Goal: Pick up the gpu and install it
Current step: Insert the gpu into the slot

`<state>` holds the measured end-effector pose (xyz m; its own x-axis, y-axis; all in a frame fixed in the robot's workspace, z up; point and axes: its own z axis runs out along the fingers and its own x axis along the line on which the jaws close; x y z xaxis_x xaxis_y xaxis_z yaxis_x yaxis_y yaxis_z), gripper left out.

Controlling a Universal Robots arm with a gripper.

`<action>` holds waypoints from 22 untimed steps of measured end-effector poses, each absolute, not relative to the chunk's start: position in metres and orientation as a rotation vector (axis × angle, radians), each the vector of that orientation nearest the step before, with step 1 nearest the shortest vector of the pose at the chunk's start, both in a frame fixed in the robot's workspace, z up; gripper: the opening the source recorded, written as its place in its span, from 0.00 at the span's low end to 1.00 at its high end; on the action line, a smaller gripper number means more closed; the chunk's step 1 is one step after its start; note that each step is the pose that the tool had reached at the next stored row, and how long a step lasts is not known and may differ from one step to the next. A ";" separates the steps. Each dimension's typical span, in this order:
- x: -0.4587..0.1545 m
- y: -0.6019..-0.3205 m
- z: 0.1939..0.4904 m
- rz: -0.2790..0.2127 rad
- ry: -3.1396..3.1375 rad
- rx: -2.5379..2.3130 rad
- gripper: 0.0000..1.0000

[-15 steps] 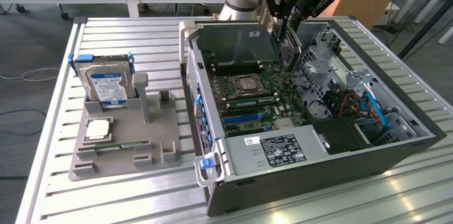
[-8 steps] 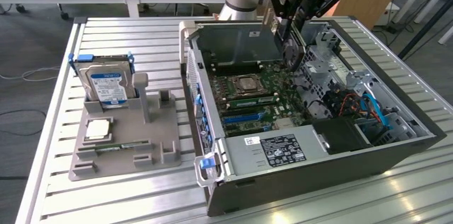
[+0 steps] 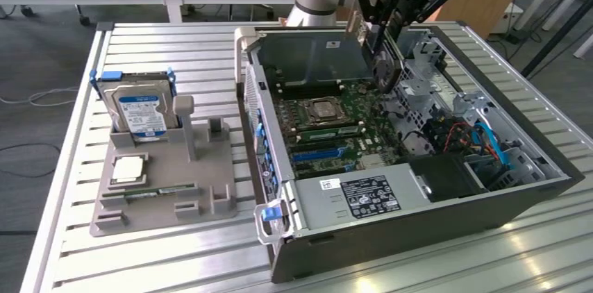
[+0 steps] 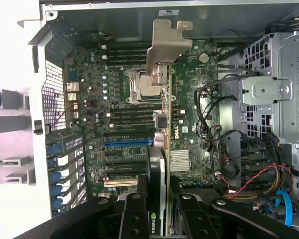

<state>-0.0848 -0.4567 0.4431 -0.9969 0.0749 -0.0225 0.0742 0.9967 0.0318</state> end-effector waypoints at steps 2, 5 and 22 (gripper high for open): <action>-0.085 -0.457 0.443 0.048 3.115 0.116 0.27; -0.085 -0.457 0.443 0.048 3.115 0.116 0.27; -0.085 -0.457 0.443 0.050 3.118 -0.092 0.27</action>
